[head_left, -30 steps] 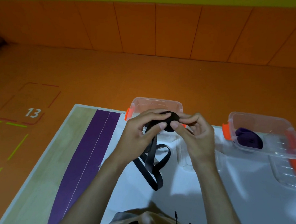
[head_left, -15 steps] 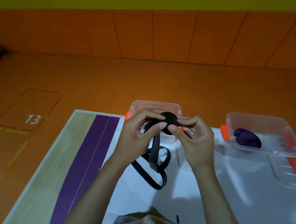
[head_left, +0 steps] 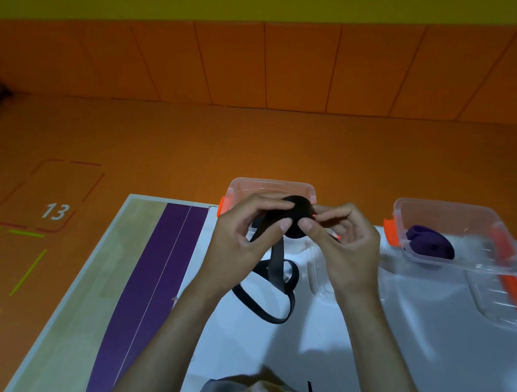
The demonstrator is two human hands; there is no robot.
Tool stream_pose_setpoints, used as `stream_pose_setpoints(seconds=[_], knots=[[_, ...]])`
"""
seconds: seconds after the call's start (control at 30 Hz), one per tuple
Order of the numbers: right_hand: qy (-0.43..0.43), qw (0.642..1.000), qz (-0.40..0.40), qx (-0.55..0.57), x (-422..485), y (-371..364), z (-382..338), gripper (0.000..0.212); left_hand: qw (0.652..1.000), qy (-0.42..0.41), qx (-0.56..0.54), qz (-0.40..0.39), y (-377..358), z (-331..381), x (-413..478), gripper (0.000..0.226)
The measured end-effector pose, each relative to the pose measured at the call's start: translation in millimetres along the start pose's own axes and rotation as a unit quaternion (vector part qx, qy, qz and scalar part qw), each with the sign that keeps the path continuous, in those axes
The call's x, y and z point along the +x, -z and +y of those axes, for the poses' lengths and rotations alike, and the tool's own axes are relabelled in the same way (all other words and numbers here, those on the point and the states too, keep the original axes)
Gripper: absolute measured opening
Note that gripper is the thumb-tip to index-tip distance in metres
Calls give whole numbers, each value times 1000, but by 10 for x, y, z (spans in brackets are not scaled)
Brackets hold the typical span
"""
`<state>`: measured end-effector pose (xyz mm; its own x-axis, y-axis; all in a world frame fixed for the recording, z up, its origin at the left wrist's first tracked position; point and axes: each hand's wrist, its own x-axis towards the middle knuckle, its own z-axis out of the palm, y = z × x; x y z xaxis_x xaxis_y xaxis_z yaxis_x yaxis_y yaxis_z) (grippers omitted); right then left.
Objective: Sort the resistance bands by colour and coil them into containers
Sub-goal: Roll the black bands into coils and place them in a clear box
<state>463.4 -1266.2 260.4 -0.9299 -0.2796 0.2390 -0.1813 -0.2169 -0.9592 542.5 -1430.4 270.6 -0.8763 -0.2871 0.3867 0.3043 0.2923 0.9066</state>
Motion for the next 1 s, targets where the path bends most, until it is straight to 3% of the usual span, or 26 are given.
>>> stream_pose_setpoints(seconds=[0.17,0.3,0.5,0.67,0.83,1.0], knots=[[13,999,-22,30,-32,-36,-26,24,1000,6,9,1,52,15,5,31],[18,999,-19,27,-16,-40,-62,24,999,-38,35,-7,31,101,51,32],[47,998,6,41,-14,-25,-100,30,1000,-8,8,23,-1,67,2,34],[18,997,-18,67,-16,-71,-105,20,999,-35,25,-5,64,69,62,38],[19,999,12,45,6,-31,-134,22,999,-35,-8,32,-14,89,41,37],[15,996,-18,84,-14,-80,-164,26,999,-46,0,7,102,52,86,39]])
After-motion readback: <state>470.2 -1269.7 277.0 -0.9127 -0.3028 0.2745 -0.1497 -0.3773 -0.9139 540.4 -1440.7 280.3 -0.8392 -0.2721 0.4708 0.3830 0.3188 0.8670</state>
